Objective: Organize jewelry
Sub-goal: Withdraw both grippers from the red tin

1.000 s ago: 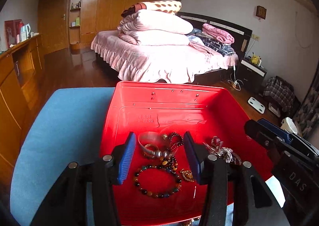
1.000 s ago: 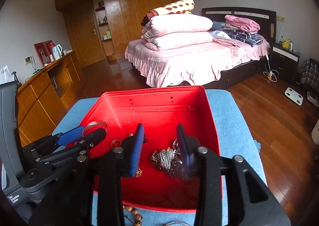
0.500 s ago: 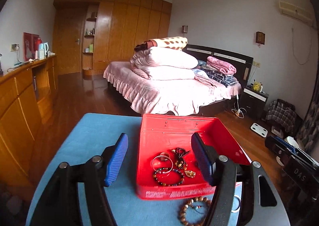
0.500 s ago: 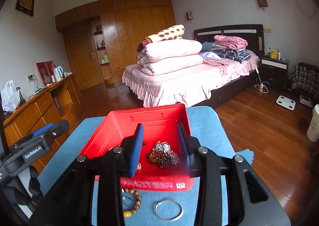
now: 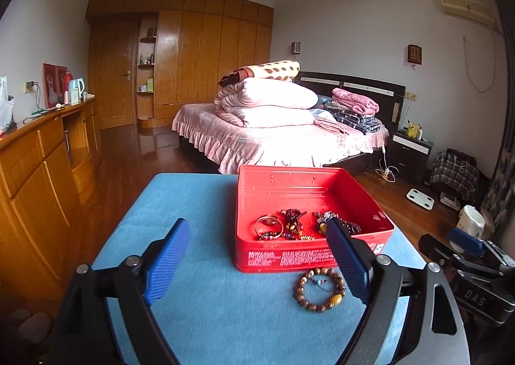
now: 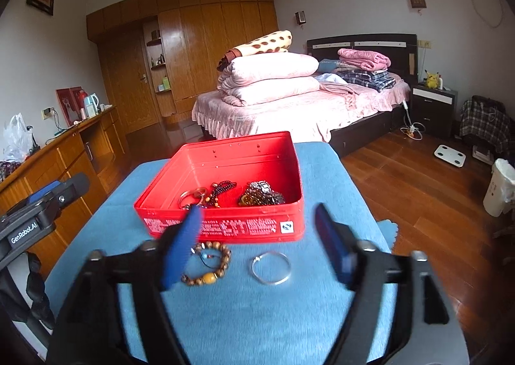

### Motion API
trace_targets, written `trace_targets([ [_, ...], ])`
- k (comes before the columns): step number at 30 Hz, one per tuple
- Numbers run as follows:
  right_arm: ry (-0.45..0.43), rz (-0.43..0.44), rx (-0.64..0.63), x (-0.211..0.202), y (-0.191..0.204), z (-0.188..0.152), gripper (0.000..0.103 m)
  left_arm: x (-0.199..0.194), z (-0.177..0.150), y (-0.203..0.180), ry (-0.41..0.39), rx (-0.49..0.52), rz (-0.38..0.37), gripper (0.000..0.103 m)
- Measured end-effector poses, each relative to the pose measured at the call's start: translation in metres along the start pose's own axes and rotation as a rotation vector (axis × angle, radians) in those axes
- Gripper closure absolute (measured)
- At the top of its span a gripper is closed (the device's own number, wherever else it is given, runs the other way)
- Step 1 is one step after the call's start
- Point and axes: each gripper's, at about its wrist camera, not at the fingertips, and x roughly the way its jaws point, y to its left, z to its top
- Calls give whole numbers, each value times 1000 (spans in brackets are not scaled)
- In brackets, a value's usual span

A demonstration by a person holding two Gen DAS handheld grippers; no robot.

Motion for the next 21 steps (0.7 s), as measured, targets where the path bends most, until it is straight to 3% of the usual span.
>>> trace_targets([
  [9,42,-23,-54,-9,7,-23,6,-9,-28,8,43,3,21,13],
  [17,223,-24,-33,37,0,-57,6,13,-63,14,166,-39,4,13],
  [21,273,-32,-16,55,-2,-67,6,24,-72,12,198,-38,10,13],
])
